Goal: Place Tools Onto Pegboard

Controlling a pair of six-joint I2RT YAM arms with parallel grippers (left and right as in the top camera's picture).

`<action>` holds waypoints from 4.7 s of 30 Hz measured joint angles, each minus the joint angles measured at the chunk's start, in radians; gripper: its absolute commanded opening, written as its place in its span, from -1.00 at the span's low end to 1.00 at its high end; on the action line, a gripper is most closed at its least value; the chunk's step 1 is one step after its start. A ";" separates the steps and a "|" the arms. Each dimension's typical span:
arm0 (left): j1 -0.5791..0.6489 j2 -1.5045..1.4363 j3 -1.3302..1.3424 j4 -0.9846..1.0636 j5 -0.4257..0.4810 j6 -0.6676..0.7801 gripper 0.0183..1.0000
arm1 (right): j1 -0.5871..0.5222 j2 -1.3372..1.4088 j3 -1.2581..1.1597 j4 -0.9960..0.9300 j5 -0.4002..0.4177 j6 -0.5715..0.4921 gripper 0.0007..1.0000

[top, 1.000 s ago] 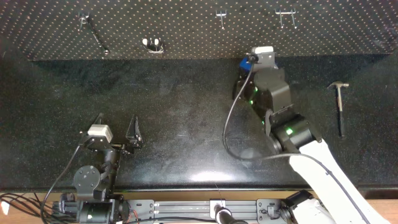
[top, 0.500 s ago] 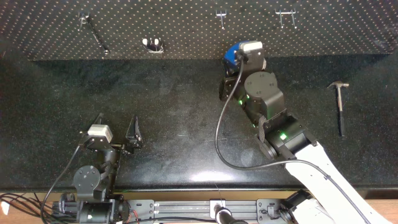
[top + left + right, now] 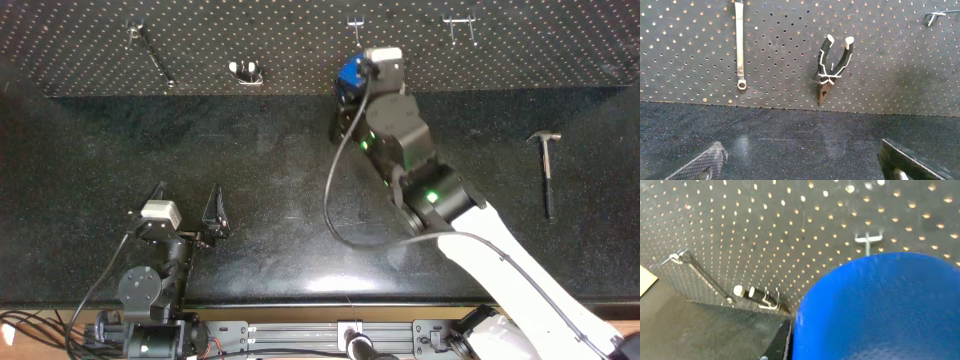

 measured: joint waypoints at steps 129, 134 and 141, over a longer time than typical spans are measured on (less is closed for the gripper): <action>0.000 0.000 0.000 0.000 0.000 0.000 0.99 | -0.115 0.279 0.178 0.084 -0.092 0.076 -0.32; 0.000 0.000 0.000 0.000 0.000 0.000 0.99 | -0.115 0.272 0.178 0.083 -0.122 0.076 -0.33; 0.000 0.000 0.000 0.000 0.000 0.000 0.99 | -0.115 0.251 0.178 0.002 -0.169 0.077 -0.34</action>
